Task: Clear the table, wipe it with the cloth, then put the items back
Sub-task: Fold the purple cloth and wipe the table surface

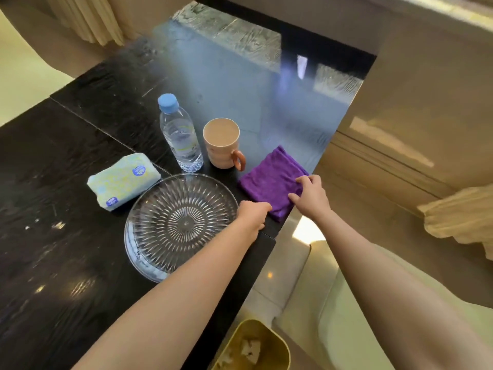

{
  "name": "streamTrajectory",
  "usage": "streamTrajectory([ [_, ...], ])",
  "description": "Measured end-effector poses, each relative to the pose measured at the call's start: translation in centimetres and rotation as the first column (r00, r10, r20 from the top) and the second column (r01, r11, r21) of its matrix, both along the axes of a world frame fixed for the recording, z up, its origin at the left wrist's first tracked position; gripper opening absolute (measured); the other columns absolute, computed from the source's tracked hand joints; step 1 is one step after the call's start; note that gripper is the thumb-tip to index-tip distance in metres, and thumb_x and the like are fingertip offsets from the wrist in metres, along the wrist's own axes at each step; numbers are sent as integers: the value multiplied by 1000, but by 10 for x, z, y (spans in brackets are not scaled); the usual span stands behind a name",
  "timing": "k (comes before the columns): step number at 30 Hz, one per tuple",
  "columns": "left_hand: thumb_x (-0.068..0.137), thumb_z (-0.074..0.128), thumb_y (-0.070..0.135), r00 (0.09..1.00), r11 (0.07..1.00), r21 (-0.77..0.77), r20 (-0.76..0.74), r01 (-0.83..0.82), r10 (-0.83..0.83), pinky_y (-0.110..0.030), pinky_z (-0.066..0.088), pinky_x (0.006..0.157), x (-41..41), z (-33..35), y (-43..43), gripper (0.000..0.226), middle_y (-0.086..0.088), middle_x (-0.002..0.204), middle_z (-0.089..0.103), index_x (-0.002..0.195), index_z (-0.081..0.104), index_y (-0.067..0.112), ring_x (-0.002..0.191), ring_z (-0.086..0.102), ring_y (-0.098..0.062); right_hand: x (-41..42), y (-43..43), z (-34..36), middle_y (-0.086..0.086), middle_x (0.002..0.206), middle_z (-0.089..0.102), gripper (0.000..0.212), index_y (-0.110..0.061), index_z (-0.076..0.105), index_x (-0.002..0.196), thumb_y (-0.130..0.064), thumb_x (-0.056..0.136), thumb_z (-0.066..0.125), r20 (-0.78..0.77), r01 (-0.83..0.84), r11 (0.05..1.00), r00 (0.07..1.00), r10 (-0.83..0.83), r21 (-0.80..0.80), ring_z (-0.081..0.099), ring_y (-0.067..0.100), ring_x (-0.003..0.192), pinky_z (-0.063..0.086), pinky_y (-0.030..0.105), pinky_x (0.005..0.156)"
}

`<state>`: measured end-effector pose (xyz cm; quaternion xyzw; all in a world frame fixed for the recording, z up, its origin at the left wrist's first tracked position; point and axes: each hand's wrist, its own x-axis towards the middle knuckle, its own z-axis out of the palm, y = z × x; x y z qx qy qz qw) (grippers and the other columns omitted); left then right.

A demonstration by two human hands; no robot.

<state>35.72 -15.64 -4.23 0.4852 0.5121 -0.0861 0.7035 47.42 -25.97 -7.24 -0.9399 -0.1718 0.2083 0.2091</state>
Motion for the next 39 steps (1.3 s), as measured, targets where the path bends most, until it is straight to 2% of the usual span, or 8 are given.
streamTrajectory([
  [4,90,56,14,995,987,-124,-19,-104,103,-40,48,90,24,-4,-8,39,-18,116,58,126,49,1,110,59,-30,2,-5,0,10,124,41,31,-8,57,113,-25,87,62,-70,123,982,991,-114,145,53,21,93,41,28,88],
  [9,87,61,16,983,980,-84,2,-180,181,-37,50,79,42,-5,-11,37,-13,106,62,119,52,0,93,60,-24,-2,-12,-4,18,105,66,16,-12,65,94,-22,82,67,-192,293,924,949,-250,244,65,30,92,52,38,86],
  [14,93,48,17,988,932,333,-16,-141,155,-34,43,94,41,14,-13,46,-18,136,50,134,42,-1,121,52,-34,-5,-22,12,9,85,69,7,-13,69,83,-17,83,64,-238,250,934,953,-190,254,65,26,86,52,37,83],
  [17,93,44,15,999,818,575,28,13,-35,-33,39,94,38,44,-16,33,-19,130,54,123,47,2,117,52,-34,-2,-34,32,-2,74,62,8,-13,69,85,-15,84,61,-297,199,950,947,-124,239,59,20,83,50,34,80],
  [20,91,44,11,944,631,739,-21,236,-329,-33,38,90,41,74,-18,28,-19,122,58,118,50,6,113,53,-34,4,-45,62,4,111,68,29,-12,66,115,-18,89,56,-270,129,951,962,-51,280,60,18,104,43,27,89],
  [29,90,49,11,567,70,891,-223,449,-793,-25,37,78,32,170,-33,27,-7,114,68,112,63,18,105,60,-26,18,-77,175,2,154,30,75,-22,28,147,-6,82,62,-55,-322,887,932,359,332,28,18,141,24,24,112],
  [35,93,51,11,562,33,923,-205,385,-802,-24,36,78,0,225,-37,23,-4,105,67,110,65,17,94,56,-18,1,-93,233,-6,80,56,10,-17,61,92,-18,83,66,30,-451,860,888,458,239,53,14,79,42,25,71],
  [39,96,49,18,640,45,942,-191,333,-744,-23,37,78,-43,246,-29,25,2,100,60,117,61,17,91,53,-14,-20,-87,267,-4,74,57,14,-9,64,91,-22,86,65,114,-502,818,864,491,279,53,13,73,41,18,63],
])
